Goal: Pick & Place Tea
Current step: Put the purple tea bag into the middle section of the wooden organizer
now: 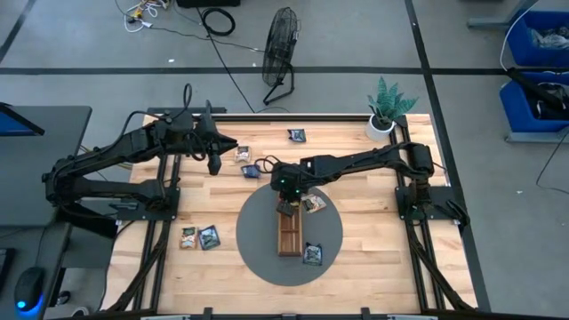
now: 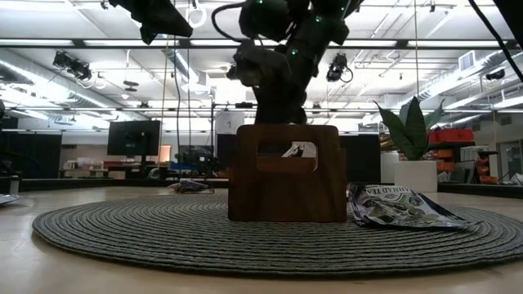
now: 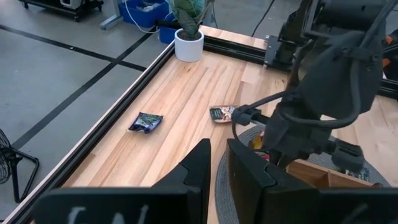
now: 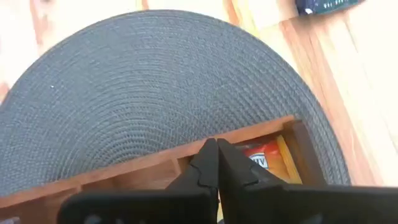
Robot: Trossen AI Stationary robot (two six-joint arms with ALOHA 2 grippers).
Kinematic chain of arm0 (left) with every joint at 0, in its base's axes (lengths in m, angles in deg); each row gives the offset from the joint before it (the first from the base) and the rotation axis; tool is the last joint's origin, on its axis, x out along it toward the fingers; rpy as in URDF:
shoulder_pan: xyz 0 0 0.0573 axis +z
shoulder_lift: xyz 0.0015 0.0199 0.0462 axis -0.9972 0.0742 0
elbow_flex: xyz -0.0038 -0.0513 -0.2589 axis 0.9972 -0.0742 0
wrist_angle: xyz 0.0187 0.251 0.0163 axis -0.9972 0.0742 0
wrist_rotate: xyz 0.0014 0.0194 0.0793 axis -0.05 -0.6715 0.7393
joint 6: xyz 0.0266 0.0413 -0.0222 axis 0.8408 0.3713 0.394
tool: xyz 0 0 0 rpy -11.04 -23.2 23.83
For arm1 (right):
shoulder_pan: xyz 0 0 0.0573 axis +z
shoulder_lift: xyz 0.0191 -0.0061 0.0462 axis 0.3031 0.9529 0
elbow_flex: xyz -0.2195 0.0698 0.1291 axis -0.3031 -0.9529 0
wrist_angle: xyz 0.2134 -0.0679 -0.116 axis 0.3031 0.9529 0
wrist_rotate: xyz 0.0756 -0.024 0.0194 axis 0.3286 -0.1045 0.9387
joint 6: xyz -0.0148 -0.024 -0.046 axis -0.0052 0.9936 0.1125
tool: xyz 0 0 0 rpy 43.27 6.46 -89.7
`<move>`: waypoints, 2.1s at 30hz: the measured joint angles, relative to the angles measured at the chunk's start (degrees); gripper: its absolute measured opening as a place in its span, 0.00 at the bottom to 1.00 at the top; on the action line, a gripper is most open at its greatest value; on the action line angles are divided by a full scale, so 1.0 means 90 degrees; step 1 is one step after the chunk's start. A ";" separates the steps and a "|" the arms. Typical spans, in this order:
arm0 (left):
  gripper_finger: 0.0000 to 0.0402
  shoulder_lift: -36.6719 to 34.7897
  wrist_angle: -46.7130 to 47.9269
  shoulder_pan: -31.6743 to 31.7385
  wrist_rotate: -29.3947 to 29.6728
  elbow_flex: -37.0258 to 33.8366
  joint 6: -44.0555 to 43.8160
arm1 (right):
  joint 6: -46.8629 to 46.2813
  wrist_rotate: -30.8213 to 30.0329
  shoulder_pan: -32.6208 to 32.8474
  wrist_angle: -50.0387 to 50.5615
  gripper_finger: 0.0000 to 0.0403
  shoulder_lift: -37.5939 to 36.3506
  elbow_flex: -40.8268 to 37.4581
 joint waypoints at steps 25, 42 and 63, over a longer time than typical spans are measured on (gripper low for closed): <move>0.13 -0.0002 -0.0012 -0.0002 -0.0002 0.0002 -0.0002 | -0.1003 -0.0107 0.0383 -0.2351 0.00 -0.2468 -0.1137; 0.13 -0.0005 -0.0019 -0.0002 -0.0027 0.0002 -0.0352 | -0.3235 -0.0558 0.1794 -0.3525 0.00 -0.5699 -0.4809; 0.13 -0.0005 -0.0016 -0.0001 0.0114 0.0002 -0.1066 | -0.5473 -0.1005 0.3633 -0.3978 0.49 -0.5297 -0.6390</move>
